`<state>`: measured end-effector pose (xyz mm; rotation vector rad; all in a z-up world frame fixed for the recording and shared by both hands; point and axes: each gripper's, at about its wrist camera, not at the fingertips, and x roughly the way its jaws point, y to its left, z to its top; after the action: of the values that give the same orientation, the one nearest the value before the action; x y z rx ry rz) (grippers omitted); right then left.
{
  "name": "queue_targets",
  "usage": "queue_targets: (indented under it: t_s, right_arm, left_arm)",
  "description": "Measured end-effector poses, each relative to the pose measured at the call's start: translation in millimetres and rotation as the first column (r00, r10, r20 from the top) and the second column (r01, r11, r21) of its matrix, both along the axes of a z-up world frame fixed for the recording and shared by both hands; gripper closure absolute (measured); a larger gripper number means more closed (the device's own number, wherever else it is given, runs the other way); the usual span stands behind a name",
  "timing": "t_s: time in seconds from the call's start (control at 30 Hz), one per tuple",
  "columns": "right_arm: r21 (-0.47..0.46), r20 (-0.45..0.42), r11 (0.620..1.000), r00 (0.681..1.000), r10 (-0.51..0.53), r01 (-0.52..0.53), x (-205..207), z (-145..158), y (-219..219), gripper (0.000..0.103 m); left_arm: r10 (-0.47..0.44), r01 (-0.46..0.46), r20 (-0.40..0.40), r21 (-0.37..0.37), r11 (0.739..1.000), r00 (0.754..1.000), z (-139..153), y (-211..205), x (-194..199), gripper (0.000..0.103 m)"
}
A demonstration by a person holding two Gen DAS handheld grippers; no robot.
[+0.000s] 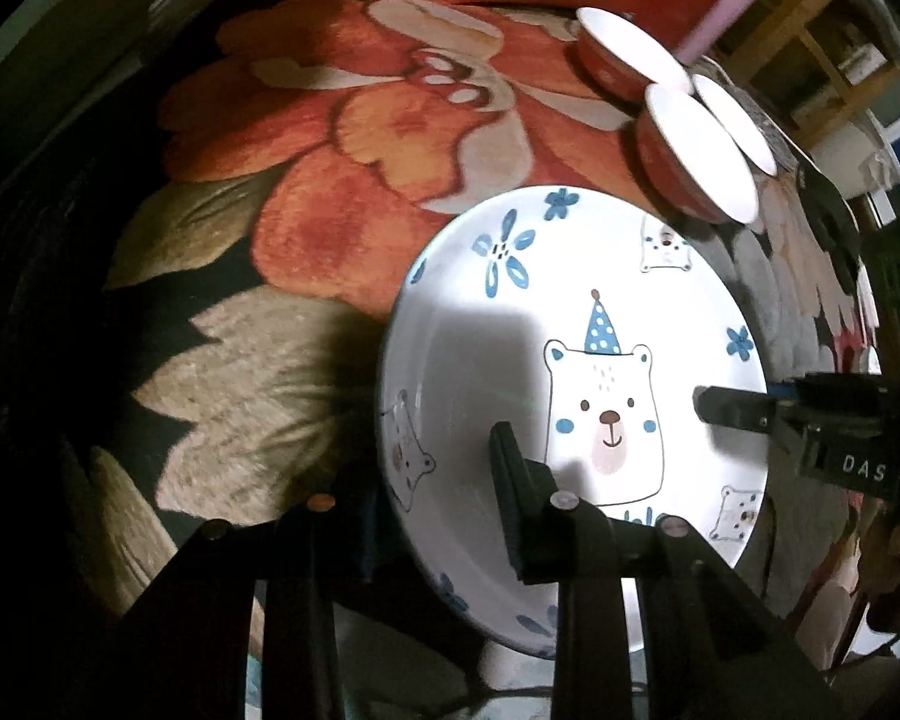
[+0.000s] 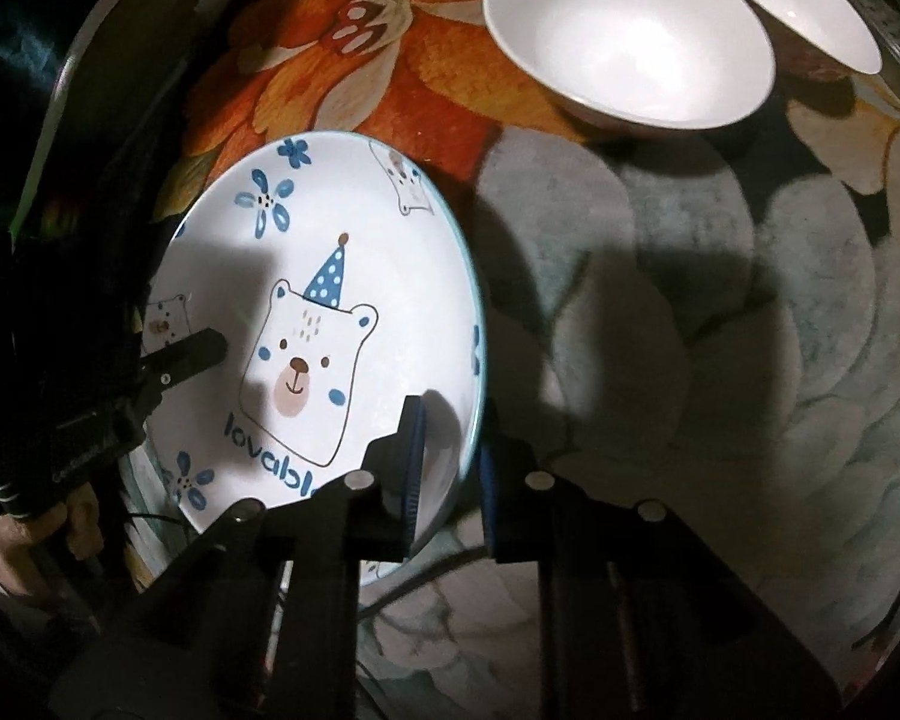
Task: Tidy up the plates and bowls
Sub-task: 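Carry the bear plate with both grippers over the plate stack by the slippers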
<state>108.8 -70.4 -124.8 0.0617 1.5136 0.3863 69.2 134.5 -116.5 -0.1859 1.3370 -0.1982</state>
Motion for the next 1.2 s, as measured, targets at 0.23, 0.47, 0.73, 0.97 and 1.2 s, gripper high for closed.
queue_targets:
  t_s: [0.23,0.47,0.73,0.97,1.2]
  right_arm:
    - [-0.007,0.009,1.000,1.000,0.013,-0.013,-3.8,20.8,-22.4,0.086]
    - [0.010,-0.002,0.999,0.999,-0.054,0.054,-20.7,32.1,-62.1,0.087]
    - [0.017,0.014,0.994,0.994,-0.105,0.105,-43.5,53.5,-116.9,0.086]
    - [0.028,0.021,0.980,0.980,-0.197,0.196,-55.1,66.4,-165.7,0.086]
    - [0.022,0.035,0.959,0.958,-0.284,0.283,-70.5,75.0,-219.9,0.086]
  left_arm:
    - [-0.067,0.067,0.025,-0.006,0.998,0.997,21.4,-35.5,-4.6,0.071]
    - [-0.150,0.150,0.038,-0.006,0.989,0.988,36.9,-84.5,0.6,0.071]
    - [-0.214,0.214,0.071,0.006,0.977,0.974,57.0,-138.6,7.8,0.071]
    - [-0.298,0.299,0.082,0.001,0.954,0.951,65.7,-195.0,10.0,0.071]
    - [-0.372,0.374,0.090,-0.016,0.927,0.924,69.3,-250.5,8.7,0.071]
